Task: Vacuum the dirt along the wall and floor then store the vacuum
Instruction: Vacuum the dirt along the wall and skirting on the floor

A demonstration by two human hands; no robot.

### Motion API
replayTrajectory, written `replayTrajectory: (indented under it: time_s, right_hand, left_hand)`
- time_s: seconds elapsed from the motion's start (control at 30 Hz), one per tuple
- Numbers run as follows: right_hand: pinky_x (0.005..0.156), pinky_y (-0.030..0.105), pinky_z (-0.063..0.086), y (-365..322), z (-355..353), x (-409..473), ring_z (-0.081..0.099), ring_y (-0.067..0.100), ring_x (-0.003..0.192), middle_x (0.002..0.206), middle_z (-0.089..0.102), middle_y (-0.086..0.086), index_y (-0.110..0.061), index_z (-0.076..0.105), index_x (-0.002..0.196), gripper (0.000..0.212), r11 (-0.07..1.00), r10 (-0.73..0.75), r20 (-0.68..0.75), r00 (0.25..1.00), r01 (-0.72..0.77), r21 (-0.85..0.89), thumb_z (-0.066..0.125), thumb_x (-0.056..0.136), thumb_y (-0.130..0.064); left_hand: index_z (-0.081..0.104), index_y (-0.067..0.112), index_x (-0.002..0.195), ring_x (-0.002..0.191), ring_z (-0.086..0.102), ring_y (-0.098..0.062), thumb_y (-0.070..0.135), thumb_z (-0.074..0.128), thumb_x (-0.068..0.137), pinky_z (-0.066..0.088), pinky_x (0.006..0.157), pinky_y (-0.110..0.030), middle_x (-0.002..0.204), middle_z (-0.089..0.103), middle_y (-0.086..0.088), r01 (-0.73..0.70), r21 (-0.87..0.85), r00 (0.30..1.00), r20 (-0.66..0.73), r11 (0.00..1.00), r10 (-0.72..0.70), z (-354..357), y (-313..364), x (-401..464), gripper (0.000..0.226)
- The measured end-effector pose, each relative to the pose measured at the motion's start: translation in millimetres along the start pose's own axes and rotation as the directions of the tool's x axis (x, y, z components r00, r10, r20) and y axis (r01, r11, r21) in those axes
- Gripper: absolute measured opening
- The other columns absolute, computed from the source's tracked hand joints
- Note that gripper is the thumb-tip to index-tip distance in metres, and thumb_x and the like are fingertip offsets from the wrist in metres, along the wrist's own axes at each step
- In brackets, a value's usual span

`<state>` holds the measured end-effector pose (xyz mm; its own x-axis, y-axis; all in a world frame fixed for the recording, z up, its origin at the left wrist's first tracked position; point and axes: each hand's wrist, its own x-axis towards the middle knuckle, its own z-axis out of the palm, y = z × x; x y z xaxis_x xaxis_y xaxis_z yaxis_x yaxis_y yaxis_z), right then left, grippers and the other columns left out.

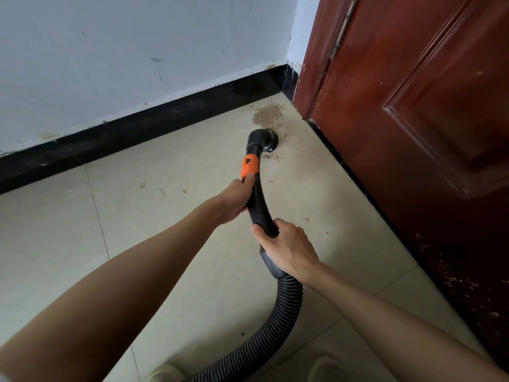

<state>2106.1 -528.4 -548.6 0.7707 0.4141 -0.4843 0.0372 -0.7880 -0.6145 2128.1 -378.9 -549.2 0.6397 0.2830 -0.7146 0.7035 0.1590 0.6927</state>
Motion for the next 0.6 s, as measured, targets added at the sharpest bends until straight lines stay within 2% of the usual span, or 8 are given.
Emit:
replayTrajectory:
  time_s: [0.13,0.27,0.43,0.6]
  right_hand:
    - [0.068,0.034,0.047,3.2,-3.2,2.2,0.061,0.024,0.077,0.073,0.059,-0.002,-0.019,0.052,0.078,0.041,0.999,-0.016,0.011,1.0,0.015,0.028,0.05,0.088,-0.059]
    - [0.062,0.031,0.042,-2.4,-3.1,1.2,0.059,0.021,0.073,0.074,0.059,-0.003,-0.02,0.051,0.077,0.039,0.999,-0.041,0.08,0.996,0.039,0.029,0.051,0.089,-0.057]
    - [0.066,0.033,0.045,-6.1,1.9,-9.9,0.063,0.023,0.079,0.077,0.063,-0.001,-0.02,0.053,0.078,0.038,0.996,-0.088,0.163,0.983,0.084,0.032,0.053,0.088,-0.057]
    - [0.065,0.033,0.042,3.1,8.4,-32.7,0.061,0.024,0.079,0.078,0.062,0.0,-0.021,0.048,0.075,0.04,0.997,-0.076,0.126,0.989,0.078,-0.014,0.051,0.088,-0.058]
  left_hand:
    - [0.037,-0.006,0.132,0.105,0.05,-0.024,0.038,0.028,0.102,0.043,0.087,-0.03,0.118,0.049,-0.013,-0.004,0.016,1.0,-0.011,1.0,0.005,2.4,1.9,3.3,0.054]
    - [0.037,-0.006,0.132,0.104,0.049,-0.023,0.037,0.028,0.103,0.041,0.085,-0.028,0.117,0.048,-0.012,-0.011,-0.003,0.998,-0.062,1.0,0.011,-7.2,-6.0,0.5,0.052]
    - [0.037,-0.007,0.132,0.108,0.051,-0.025,0.037,0.03,0.102,0.042,0.085,-0.032,0.117,0.05,-0.014,-0.002,-0.069,0.989,-0.148,0.998,-0.009,-21.5,-27.5,-11.0,0.053]
    - [0.035,-0.007,0.133,0.111,0.05,-0.024,0.037,0.029,0.102,0.041,0.086,-0.03,0.122,0.049,-0.014,0.025,-0.072,0.997,-0.067,0.997,-0.03,-12.9,-42.1,-24.5,0.054]
